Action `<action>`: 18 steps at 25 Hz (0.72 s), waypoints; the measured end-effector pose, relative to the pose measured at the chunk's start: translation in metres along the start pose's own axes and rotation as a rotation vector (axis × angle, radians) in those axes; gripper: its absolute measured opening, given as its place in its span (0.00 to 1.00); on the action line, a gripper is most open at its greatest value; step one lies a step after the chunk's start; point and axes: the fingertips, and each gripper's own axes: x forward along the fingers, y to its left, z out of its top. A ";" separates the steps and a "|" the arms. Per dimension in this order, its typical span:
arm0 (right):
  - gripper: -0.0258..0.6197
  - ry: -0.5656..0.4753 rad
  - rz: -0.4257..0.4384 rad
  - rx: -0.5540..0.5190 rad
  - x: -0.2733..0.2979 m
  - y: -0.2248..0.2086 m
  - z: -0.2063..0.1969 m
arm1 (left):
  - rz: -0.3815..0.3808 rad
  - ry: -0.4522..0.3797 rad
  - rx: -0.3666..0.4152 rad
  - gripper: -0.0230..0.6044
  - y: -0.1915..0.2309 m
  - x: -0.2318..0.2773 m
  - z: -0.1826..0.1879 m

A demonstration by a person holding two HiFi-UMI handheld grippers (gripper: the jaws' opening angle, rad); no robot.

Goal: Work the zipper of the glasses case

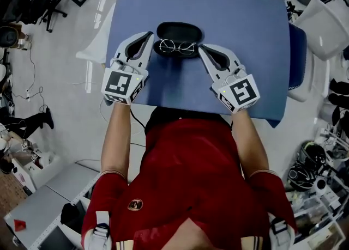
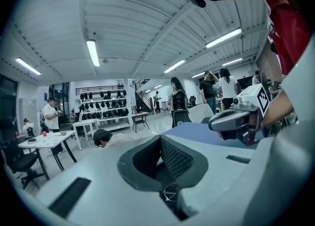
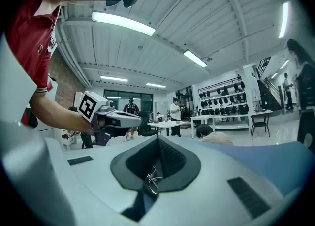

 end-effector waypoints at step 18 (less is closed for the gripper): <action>0.03 0.115 -0.180 0.017 0.017 -0.018 -0.025 | -0.405 0.252 0.225 0.14 0.004 0.094 -0.058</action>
